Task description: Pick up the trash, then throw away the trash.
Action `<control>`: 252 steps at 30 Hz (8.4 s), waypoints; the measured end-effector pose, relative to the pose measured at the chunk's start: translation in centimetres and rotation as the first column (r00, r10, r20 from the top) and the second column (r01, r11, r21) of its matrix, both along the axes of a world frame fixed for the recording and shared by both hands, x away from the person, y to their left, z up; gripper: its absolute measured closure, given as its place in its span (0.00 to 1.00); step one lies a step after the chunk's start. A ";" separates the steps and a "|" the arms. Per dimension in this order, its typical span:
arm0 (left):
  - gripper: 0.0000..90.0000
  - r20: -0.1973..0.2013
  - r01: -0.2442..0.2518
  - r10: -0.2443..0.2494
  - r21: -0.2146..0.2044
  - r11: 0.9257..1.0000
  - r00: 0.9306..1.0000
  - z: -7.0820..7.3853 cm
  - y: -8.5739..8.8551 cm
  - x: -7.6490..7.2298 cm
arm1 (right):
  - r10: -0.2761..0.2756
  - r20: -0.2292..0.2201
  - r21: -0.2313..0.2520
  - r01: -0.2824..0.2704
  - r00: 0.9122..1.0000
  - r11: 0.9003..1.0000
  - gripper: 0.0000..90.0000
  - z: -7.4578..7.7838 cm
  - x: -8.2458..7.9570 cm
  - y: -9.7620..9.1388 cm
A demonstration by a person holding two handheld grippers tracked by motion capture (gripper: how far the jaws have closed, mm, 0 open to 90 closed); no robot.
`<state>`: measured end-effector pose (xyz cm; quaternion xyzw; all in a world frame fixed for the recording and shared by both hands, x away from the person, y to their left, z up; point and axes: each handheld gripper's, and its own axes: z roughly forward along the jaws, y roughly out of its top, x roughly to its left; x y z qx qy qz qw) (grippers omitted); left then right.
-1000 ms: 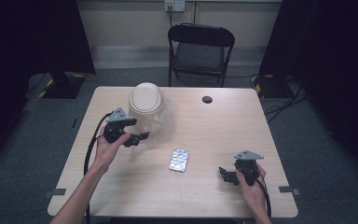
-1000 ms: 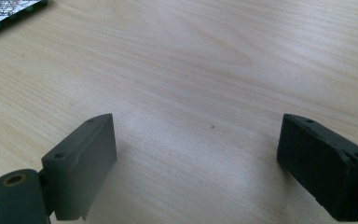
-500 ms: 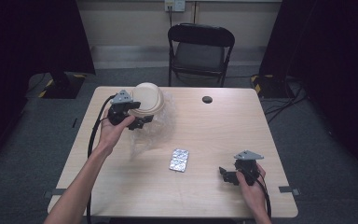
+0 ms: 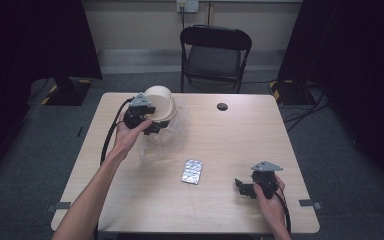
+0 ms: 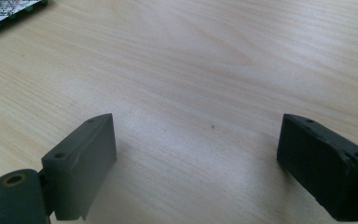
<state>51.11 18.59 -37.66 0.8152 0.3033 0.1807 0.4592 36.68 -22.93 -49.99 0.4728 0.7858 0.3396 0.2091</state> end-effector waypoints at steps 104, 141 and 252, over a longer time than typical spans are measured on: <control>0.18 -0.152 0.079 -0.057 0.141 0.987 0.987 -12.3 -11.5 -11.4 | -0.001 -0.001 -0.002 0.001 1.000 1.000 0.12 0.0 0.0 0.0; 0.37 -0.151 0.057 -0.042 0.092 0.994 0.988 -12.2 -8.3 -11.0 | -0.003 -0.001 -0.003 0.003 1.000 1.000 0.12 0.0 0.0 0.0; 0.38 -0.025 -0.144 0.143 -0.059 0.988 0.989 1.4 3.8 -2.0 | -0.003 -0.001 -0.002 0.003 1.000 1.000 0.12 0.0 0.0 0.0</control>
